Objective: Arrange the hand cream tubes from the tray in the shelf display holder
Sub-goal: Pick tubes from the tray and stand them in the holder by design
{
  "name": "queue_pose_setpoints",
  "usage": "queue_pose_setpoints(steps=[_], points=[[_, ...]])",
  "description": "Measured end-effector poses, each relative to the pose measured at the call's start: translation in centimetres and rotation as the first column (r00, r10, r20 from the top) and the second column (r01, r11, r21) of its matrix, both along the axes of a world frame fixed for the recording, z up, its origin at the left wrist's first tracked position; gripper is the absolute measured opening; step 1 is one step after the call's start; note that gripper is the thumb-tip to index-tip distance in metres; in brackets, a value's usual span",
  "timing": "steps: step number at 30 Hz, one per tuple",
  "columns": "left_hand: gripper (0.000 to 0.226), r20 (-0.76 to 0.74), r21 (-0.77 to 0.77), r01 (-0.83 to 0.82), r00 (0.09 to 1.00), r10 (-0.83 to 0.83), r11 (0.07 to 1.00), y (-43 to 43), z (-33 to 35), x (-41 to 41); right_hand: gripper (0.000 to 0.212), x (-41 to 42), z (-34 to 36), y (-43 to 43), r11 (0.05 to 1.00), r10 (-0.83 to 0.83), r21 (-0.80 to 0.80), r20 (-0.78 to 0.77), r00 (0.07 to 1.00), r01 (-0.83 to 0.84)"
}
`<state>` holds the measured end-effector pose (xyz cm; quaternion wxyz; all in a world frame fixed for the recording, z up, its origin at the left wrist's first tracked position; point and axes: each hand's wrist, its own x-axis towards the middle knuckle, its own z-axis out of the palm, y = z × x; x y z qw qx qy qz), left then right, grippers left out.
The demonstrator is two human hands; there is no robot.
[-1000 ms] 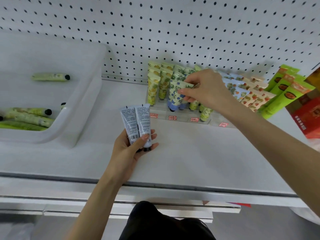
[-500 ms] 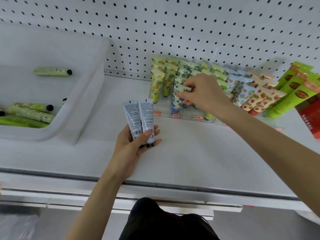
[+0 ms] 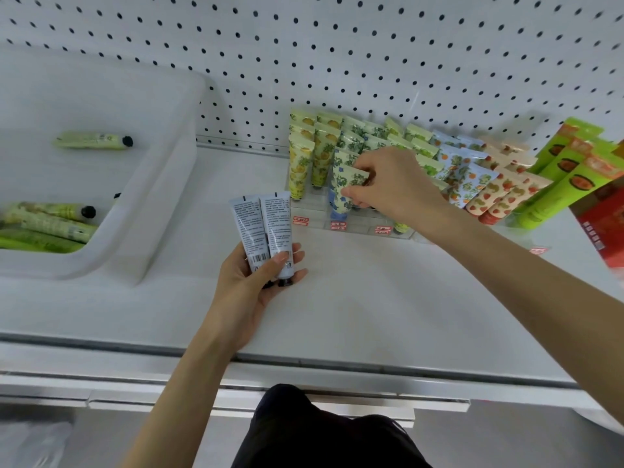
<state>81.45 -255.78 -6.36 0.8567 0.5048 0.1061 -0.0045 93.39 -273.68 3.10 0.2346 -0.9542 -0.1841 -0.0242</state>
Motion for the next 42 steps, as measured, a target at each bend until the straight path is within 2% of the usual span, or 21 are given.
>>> queue_pose_setpoints(steps=[7, 12, 18, 23, 27, 31, 35, 37, 40, 42], points=[[0.065, -0.001, 0.015, -0.001, 1.0, 0.002, 1.0, 0.0, 0.0, 0.0, 0.026, 0.0, -0.5, -0.1, 1.0, -0.005, 0.028, 0.038, 0.999, 0.004], [0.057, -0.003, 0.017, -0.001, 1.0, 0.001, 1.0, 0.0, -0.1, 0.0, 0.028, 0.0, -0.7, 0.0, 1.0, -0.006, 0.03, 0.036, 0.999, 0.005], [0.067, 0.002, 0.014, 0.001, 1.0, -0.001, 1.0, 0.0, 0.0, 0.0, 0.03, 0.0, -0.6, 0.1, 1.0, -0.012, 0.029, 0.036, 0.999, 0.011], [0.053, -0.003, 0.015, 0.007, 1.0, -0.007, 1.0, 0.1, -0.2, 0.0, 0.03, 0.1, -0.5, 0.0, 1.0, -0.007, 0.024, 0.008, 1.0, 0.007], [0.049, 0.009, 0.013, 0.01, 1.0, -0.011, 1.0, 0.0, -0.1, 0.0, 0.034, 0.1, -0.5, 0.0, 1.0, -0.006, 0.014, -0.002, 1.0, 0.006], [0.059, 0.02, 0.005, 0.011, 1.0, -0.011, 1.0, 0.0, 0.0, 0.0, 0.034, -0.2, 0.0, 0.1, 1.0, -0.021, 0.01, -0.015, 1.0, 0.021], [0.07, 0.017, 0.011, 0.015, 1.0, -0.015, 1.0, 0.0, 0.2, -0.2, 0.026, -1.5, 1.5, -0.7, 0.993, -0.07, 0.1, 0.03, 0.997, 0.066], [0.071, 0.032, 0.028, 0.053, 0.998, -0.054, 0.998, -0.3, 0.3, -0.4, 0.022, -2.9, 2.3, -1.4, 0.978, -0.076, 0.197, 0.017, 0.997, 0.071], [0.047, 0.041, 0.033, 0.118, 0.992, -0.119, 0.992, -1.7, 0.7, -0.8, 0.02, -5.4, 2.7, -2.3, 0.942, -0.051, 0.325, -0.113, 0.992, 0.085], [0.041, 0.061, 0.037, 0.196, 0.978, -0.198, 0.98, -3.5, 1.2, -1.1, 0.02, -6.8, 2.3, -3.0, 0.916, -0.014, 0.387, -0.225, 0.974, 0.103]])
